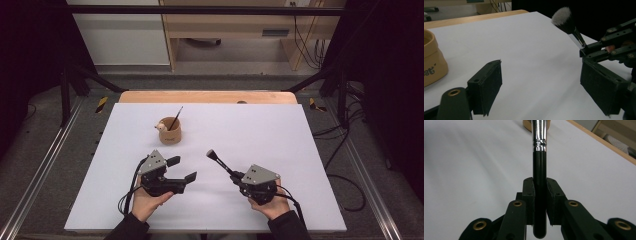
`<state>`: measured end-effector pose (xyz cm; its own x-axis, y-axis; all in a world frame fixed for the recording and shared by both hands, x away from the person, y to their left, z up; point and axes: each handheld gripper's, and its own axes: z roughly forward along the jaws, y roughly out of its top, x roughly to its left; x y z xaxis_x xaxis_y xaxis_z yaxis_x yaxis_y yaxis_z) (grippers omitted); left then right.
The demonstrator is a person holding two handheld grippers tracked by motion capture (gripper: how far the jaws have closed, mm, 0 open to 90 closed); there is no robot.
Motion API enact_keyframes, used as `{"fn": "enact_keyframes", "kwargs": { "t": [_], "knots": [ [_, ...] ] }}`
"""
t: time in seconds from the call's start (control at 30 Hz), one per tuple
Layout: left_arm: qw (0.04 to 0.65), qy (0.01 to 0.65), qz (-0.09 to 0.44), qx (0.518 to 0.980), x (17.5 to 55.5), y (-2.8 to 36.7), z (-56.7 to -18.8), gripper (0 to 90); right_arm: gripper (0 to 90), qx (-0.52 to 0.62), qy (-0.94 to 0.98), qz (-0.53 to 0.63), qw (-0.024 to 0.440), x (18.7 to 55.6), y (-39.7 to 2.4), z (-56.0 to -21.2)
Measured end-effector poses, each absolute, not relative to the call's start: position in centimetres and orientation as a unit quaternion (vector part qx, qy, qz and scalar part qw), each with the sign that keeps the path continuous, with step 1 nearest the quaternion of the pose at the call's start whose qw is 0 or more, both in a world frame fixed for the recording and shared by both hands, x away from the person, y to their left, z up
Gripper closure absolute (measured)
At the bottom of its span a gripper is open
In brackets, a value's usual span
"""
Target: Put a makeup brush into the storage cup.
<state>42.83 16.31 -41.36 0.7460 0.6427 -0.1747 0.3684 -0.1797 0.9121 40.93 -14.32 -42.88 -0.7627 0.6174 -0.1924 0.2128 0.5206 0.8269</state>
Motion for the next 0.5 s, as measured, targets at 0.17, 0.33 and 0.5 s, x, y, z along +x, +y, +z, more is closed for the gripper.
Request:
{"fn": "enact_keyframes", "kwargs": {
  "t": [0.17,0.33,0.5],
  "knots": [
    [0.552,0.336,0.123,0.753,42.98,15.92,-41.34,17.1,79.2,0.253,0.835,0.427,0.239,40.92,-14.19,-42.82],
    [0.566,0.339,0.113,0.743,43.24,15.68,-41.08,17.2,79.2,0.261,0.828,0.440,0.231,40.93,-13.97,-42.62],
    [0.575,0.341,0.111,0.735,43.35,15.49,-40.80,17.2,79.2,0.270,0.822,0.447,0.228,40.99,-13.95,-42.41]
  ]
}}
